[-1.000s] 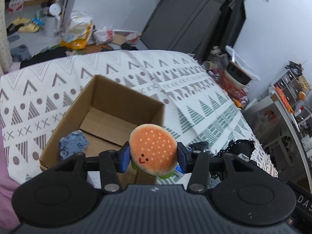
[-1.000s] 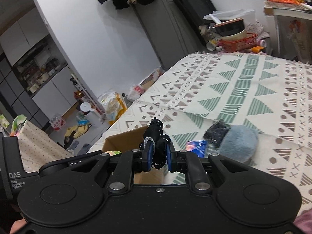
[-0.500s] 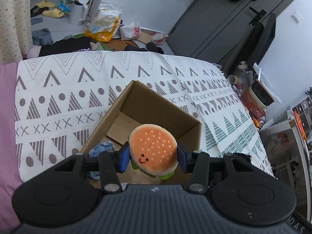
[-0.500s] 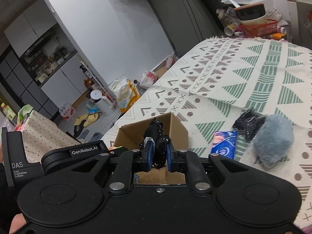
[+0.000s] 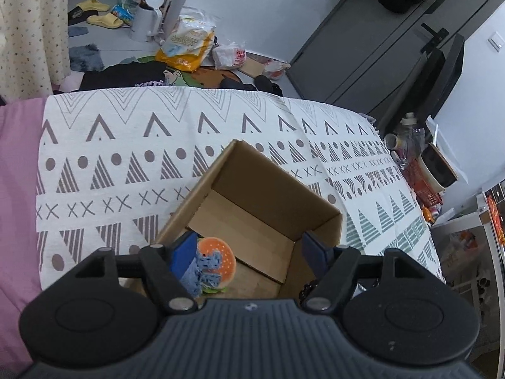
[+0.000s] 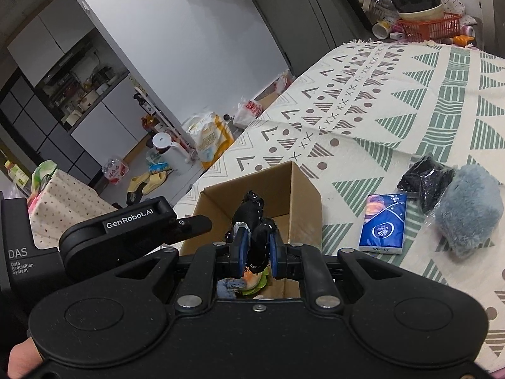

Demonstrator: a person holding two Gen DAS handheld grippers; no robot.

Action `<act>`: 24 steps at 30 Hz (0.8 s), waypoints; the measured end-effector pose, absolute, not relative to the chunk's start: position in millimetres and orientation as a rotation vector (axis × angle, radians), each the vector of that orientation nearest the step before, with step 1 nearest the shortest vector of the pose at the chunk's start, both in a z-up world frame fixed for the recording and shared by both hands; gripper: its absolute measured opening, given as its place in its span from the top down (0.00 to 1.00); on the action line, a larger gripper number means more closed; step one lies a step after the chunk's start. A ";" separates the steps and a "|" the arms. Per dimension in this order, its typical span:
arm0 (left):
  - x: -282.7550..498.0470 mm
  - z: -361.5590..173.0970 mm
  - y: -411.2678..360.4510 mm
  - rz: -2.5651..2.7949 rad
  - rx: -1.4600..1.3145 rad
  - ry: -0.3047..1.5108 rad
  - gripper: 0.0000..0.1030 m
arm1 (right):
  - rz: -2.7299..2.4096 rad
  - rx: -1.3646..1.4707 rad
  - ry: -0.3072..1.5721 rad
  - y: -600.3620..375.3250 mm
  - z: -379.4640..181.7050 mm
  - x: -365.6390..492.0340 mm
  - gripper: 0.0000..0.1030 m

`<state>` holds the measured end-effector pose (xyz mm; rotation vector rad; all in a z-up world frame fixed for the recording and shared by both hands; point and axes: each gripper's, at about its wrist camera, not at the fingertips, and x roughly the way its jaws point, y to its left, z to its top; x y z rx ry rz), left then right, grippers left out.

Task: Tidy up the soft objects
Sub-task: 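Carry the burger plush and black lace cloth into the box and release both, then move both grippers toward the grey fluffy plush in its clear bag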

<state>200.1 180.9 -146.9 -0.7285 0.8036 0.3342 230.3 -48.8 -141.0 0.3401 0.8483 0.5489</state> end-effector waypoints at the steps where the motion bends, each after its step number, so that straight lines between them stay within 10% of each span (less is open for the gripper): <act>1: 199.9 -145.9 180.1 0.334 -0.724 0.802 0.30 | 0.557 0.335 0.855 -47.4 -140.7 230.3 0.82; 24: 199.9 -127.6 133.4 0.256 -0.586 0.814 0.16 | 0.362 0.328 0.838 -151.3 -132.6 211.8 0.51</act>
